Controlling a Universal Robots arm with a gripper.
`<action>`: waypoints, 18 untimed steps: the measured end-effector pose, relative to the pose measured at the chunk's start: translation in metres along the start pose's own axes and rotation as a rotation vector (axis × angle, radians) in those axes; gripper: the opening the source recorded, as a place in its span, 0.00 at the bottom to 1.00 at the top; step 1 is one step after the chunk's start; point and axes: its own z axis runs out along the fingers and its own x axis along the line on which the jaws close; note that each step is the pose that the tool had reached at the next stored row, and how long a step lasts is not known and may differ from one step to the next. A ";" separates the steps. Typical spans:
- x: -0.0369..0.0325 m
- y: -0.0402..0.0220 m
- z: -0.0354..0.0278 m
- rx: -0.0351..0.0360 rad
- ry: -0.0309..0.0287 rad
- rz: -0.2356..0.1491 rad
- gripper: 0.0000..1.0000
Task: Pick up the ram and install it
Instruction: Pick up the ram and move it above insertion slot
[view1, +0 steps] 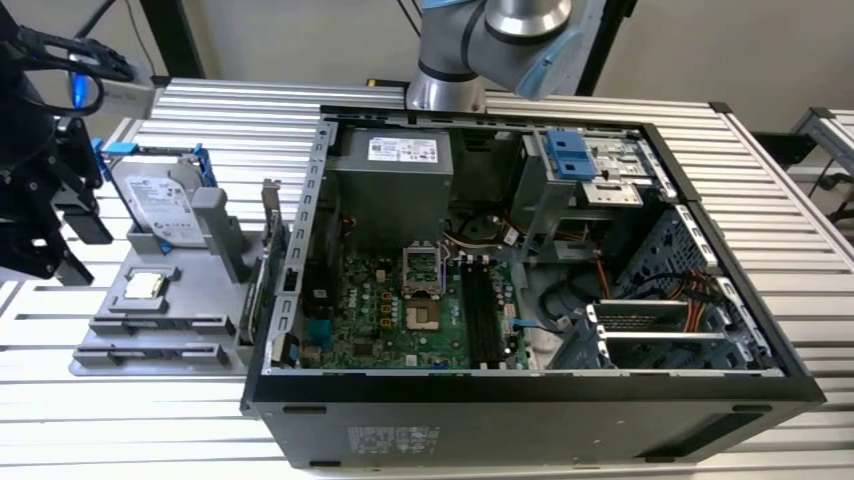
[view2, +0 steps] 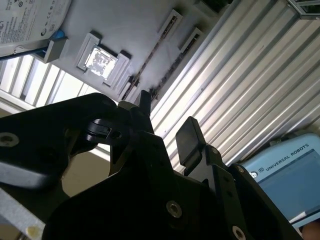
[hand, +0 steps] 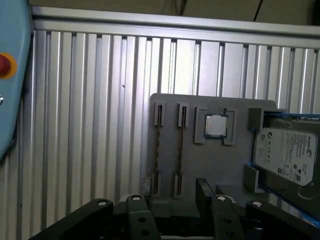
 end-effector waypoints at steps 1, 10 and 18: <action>0.0000 0.0000 0.0002 0.0000 0.0000 0.000 1.00; 0.0001 -0.0001 0.0037 0.0001 -0.0001 0.000 1.00; 0.0002 -0.0001 0.0076 0.0000 0.0000 0.000 1.00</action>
